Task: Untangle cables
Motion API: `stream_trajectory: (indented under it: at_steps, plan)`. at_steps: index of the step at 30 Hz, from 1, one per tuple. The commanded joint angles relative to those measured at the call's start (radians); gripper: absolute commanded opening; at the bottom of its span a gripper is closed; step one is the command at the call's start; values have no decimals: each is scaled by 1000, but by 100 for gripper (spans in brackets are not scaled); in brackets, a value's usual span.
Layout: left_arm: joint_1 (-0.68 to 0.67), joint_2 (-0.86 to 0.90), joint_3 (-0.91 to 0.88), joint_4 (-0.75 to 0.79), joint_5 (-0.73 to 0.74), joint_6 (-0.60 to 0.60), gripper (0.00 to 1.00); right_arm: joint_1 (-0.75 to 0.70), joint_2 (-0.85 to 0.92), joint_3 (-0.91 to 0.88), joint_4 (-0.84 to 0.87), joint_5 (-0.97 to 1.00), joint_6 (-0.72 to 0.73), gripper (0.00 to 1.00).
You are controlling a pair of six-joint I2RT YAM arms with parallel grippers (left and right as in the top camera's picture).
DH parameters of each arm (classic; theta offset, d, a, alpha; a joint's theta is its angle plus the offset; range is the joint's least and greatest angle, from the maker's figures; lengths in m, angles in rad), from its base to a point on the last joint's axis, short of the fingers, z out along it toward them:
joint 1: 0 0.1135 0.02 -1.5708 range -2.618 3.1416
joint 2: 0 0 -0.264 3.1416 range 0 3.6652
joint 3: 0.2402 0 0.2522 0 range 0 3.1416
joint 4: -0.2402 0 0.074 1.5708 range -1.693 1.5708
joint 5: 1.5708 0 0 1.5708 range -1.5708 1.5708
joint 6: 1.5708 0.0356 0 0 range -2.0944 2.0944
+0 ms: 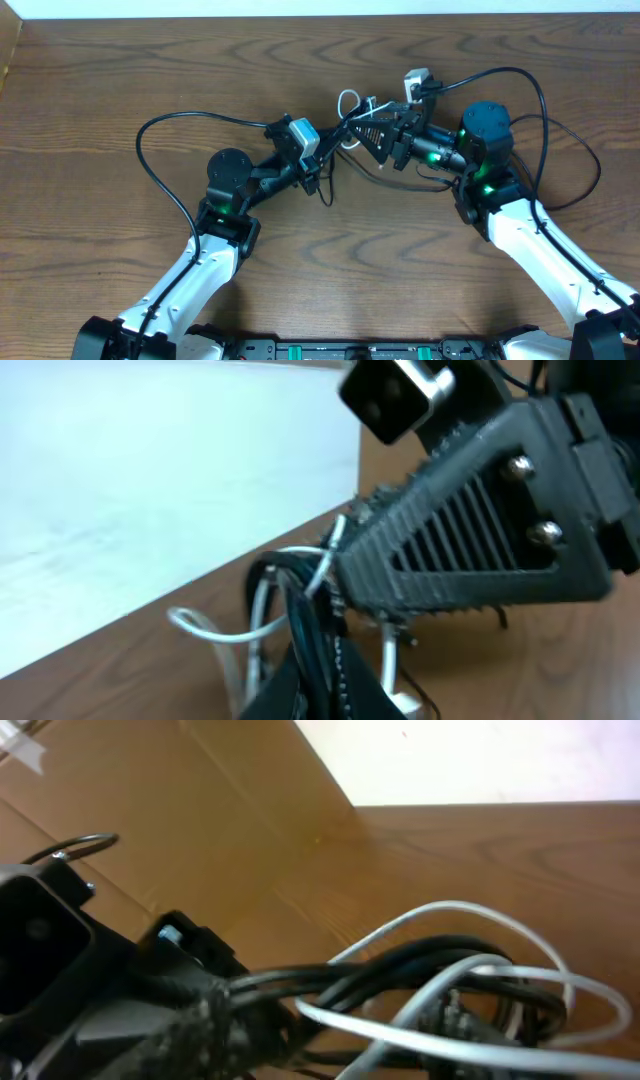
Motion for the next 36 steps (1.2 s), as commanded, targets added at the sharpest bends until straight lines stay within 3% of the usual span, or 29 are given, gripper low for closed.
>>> stream_trajectory:
  at_steps: [1, 4, 10, 19, 36]
  plan:
    - [14, 1, 14, 13, -56, 10, 7, -14, -1, 11, -13, 4, -5, 65]
    - [37, 1, 14, 13, -56, 9, 8, -28, -1, 11, -21, 5, -6, 76]
    - [90, 0, 14, 13, -56, -4, 8, -100, -1, 11, -92, 38, -31, 85]
    - [110, 1, 14, -9, -48, -71, 7, -153, -1, 11, -142, 0, -28, 84]
    - [74, 1, 14, -9, -48, -77, 8, -25, -1, 11, -144, -56, -85, 80]
